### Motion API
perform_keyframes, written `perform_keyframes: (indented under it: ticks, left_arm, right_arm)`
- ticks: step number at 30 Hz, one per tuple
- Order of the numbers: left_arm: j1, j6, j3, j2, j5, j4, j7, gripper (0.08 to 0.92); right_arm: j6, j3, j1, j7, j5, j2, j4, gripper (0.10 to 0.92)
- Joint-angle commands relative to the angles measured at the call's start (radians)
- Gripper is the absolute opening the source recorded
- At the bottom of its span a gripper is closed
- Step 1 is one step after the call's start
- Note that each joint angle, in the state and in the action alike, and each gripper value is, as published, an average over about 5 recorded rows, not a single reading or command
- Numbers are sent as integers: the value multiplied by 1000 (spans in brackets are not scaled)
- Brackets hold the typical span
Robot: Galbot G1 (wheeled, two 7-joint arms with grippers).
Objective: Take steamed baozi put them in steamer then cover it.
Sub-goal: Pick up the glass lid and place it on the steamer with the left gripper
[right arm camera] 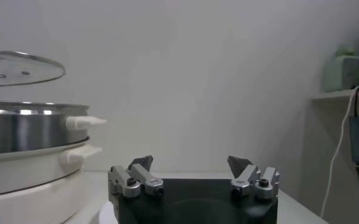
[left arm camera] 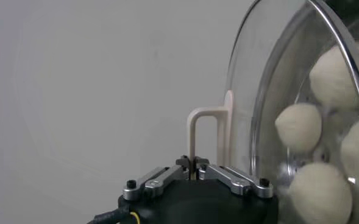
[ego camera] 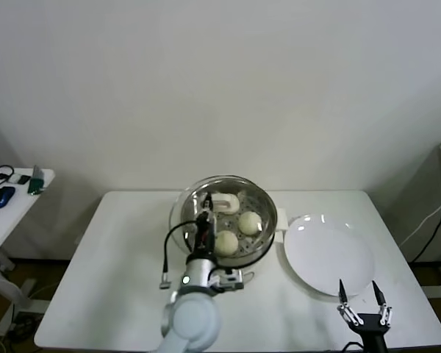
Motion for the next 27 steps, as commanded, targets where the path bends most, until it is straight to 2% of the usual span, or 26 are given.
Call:
perform_keyframes:
  ticks: [1, 11, 27]
  left_arm:
    - [-68, 17, 79, -102, 68, 147, -5, 133]
    - [-96, 15, 68, -90, 72, 207, -14, 133]
    - [-103, 16, 43, -71, 74, 231, -3, 133]
  right_arm:
    - [8, -5, 3, 1, 4, -2, -10, 823]
    - [9, -6, 7, 2, 3, 4, -12, 823]
    - [14, -4, 5, 1, 1, 10, -9, 823]
